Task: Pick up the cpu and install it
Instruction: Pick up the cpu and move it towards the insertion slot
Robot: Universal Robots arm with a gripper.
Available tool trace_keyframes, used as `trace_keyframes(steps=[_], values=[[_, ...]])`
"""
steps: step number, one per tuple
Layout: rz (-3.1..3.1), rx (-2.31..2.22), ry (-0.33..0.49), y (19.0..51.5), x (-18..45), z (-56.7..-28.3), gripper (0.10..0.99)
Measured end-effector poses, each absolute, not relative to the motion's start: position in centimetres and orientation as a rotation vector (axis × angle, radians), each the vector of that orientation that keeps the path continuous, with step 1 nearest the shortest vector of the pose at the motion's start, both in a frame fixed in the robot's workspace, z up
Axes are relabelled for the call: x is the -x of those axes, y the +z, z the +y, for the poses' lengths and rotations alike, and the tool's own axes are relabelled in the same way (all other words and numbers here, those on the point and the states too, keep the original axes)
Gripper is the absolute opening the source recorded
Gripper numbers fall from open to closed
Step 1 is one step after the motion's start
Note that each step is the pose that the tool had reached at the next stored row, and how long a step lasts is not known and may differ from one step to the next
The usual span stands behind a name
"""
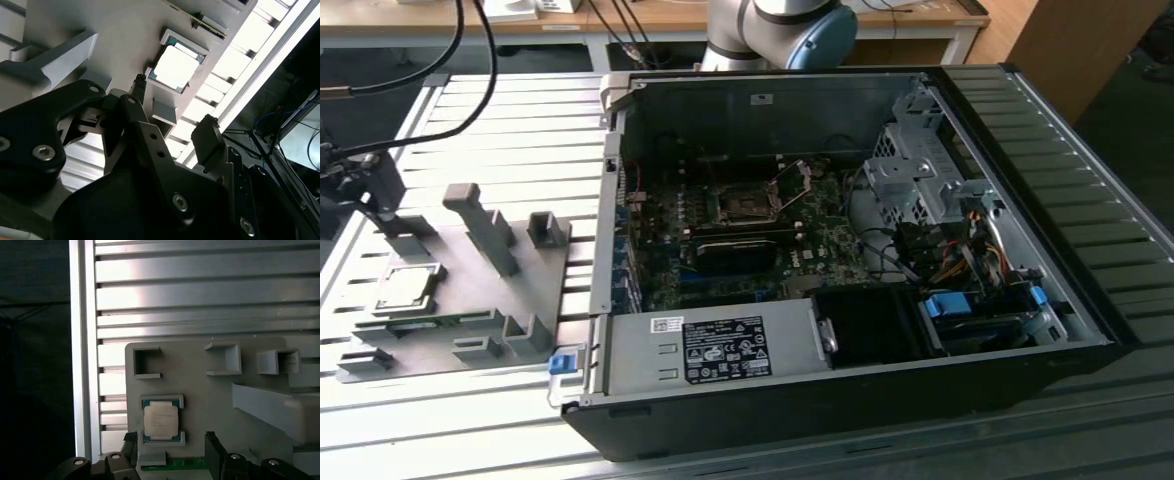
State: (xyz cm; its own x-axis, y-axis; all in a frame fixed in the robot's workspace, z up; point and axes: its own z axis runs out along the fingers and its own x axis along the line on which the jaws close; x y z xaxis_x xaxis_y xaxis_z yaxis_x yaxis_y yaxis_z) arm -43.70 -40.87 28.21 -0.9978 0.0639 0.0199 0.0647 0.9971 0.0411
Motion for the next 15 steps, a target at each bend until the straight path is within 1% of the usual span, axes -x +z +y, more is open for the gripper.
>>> trace_keyframes(steps=[15], values=[[-3.121,0.100,-0.065,27.0,43.7,-40.9,0.647]])
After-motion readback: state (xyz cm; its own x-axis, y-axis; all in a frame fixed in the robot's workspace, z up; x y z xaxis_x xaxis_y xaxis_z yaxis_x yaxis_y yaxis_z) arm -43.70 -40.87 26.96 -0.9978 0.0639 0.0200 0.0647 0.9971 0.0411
